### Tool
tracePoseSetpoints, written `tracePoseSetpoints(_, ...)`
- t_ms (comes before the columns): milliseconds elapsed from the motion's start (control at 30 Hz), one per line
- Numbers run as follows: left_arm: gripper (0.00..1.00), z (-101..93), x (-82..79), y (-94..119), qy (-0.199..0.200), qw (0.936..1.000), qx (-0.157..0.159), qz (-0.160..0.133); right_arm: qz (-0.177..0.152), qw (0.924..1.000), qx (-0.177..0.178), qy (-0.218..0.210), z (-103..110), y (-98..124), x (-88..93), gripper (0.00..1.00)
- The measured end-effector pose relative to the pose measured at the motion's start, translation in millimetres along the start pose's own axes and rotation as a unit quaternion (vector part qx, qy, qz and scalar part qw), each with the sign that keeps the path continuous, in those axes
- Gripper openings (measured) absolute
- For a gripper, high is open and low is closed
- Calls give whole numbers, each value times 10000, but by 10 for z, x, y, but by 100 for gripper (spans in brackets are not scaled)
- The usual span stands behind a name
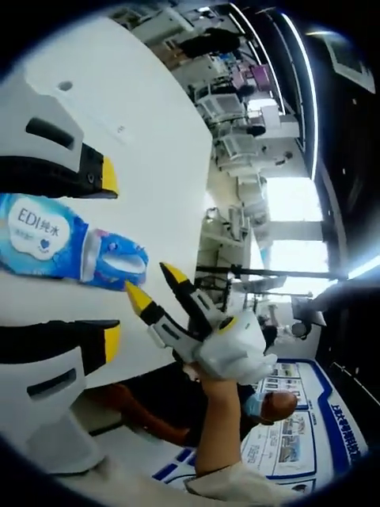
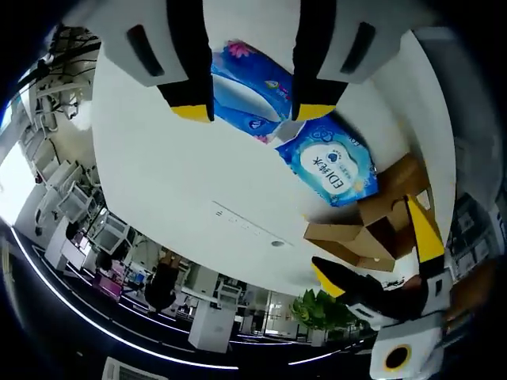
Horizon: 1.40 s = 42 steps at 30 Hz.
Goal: Operate the shoe box by opening the lid, removing the specified soft item, and placing it in the target area until the item is outside and the box remains undamaged.
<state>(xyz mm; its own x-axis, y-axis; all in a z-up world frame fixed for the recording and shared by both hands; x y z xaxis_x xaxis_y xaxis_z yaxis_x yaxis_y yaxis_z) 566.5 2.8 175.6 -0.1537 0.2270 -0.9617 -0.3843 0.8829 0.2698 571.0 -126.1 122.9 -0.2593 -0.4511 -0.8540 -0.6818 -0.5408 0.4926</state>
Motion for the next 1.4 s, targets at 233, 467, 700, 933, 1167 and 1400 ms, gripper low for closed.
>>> tracePoseSetpoints(233, 74, 31, -9, 315, 304, 9990, -299, -127, -111, 9999, 8, -11, 124, 80, -125, 47)
tracePoseSetpoints(467, 80, 27, -3, 646, 331, 9980, -497, -194, -203, 9998, -33, -87, 273, 138, -237, 54)
tracePoseSetpoints(700, 86, 87, 28, 928, 367, 9969, -690, -112, -231, 9996, -177, -49, 438, 162, -387, 61)
tracePoseSetpoints(933, 90, 162, 35, 1286, 372, 9944, -960, -233, -331, 9985, -432, -7, 643, 177, -587, 67)
tracePoseSetpoints(1167, 97, 205, 43, 1630, 339, 9920, -1166, -340, -388, 9956, -850, 41, 889, 127, -747, 70)
tracePoseSetpoints(1400, 100, 186, 154, 1928, 440, 9896, -1324, -354, -350, 9886, -1450, 188, 1146, 64, -848, 70)
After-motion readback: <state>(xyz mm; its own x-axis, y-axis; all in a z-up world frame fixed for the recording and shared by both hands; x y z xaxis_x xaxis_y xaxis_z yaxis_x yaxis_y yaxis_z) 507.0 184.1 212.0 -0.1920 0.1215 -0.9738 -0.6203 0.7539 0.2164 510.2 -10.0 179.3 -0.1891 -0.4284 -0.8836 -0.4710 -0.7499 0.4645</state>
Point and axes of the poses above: the point that each gripper's makers call its tool centre point, and the gripper's own axes: y roughly backward along the fingers, z roughly to its left, x roughly out of its underside, the point moved 3 cm from there along y, roughly backward along the fingers, and after that the axes turned 12 degrees about -z, right-handed, at the moved point
